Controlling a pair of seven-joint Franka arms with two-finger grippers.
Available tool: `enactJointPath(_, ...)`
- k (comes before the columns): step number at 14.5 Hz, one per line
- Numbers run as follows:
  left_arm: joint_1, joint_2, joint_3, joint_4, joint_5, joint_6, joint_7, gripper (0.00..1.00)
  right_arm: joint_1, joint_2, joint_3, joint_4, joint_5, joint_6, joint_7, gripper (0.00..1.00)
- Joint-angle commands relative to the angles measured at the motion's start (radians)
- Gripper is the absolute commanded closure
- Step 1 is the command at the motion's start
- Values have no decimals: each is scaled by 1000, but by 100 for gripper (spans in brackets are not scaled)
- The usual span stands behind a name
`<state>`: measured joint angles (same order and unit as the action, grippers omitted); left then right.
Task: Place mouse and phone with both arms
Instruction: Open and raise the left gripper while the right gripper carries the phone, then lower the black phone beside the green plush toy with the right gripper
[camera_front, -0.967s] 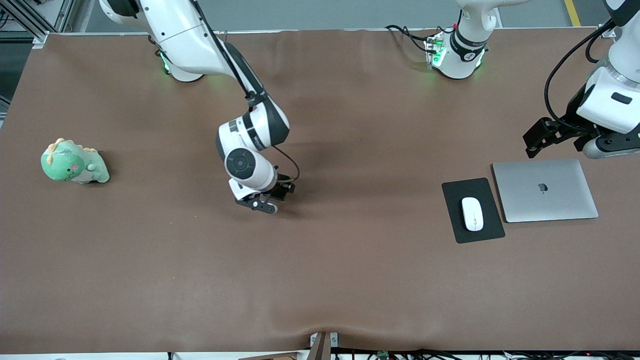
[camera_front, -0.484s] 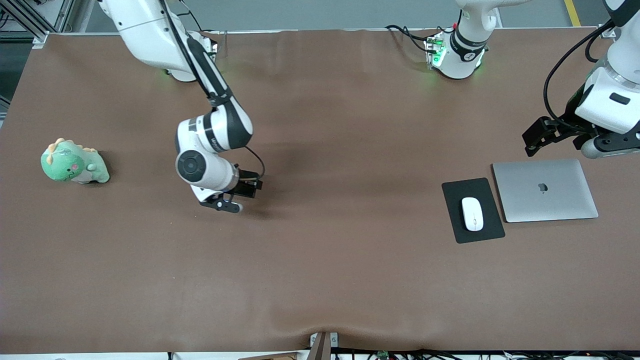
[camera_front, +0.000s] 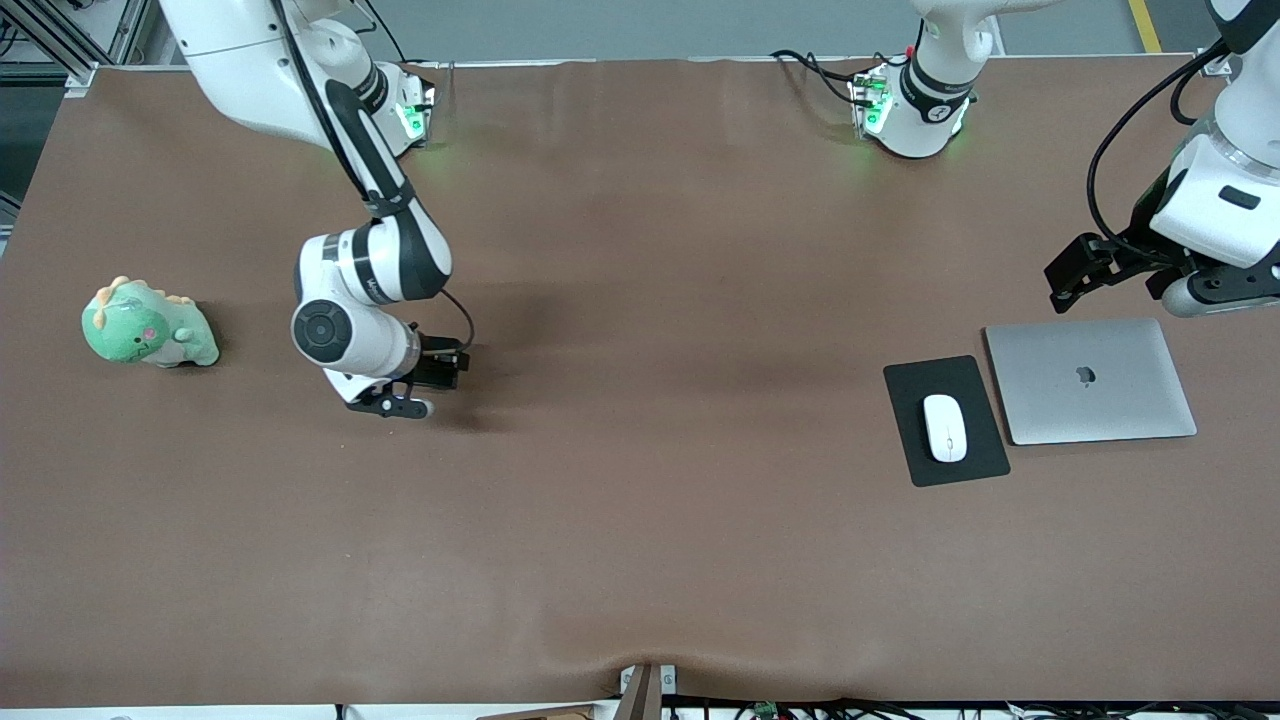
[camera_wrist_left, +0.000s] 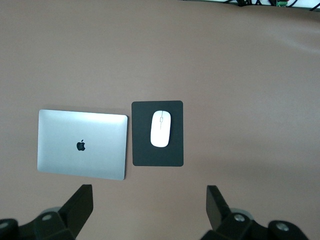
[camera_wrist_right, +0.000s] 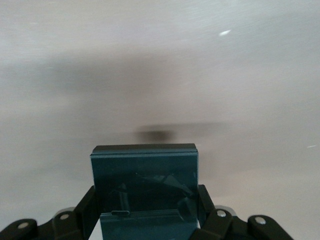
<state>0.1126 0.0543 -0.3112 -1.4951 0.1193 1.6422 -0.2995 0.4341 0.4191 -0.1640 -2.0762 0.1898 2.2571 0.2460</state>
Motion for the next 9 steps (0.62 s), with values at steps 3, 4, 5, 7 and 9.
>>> enactJointPath(3,2,-10,-5,-2,-15,-16,-7,0,-116,-94,12,-113,-46,21,-143,100)
enactJointPath(4,2,-8,-5,-2,-14,-16,-7,0,-133,-103,5,-122,-46,21,-172,100)
enactJointPath(5,1,-5,-5,-2,-13,-16,-9,0,-147,-106,-2,-131,-46,24,-201,100)
enactJointPath(7,-2,-4,-5,-2,-13,-16,-9,0,-187,-120,-3,-153,-46,29,-249,100)
enactJointPath(9,-2,-2,-5,-2,-13,-15,-9,0,-231,-134,-5,-171,-46,29,-305,100)
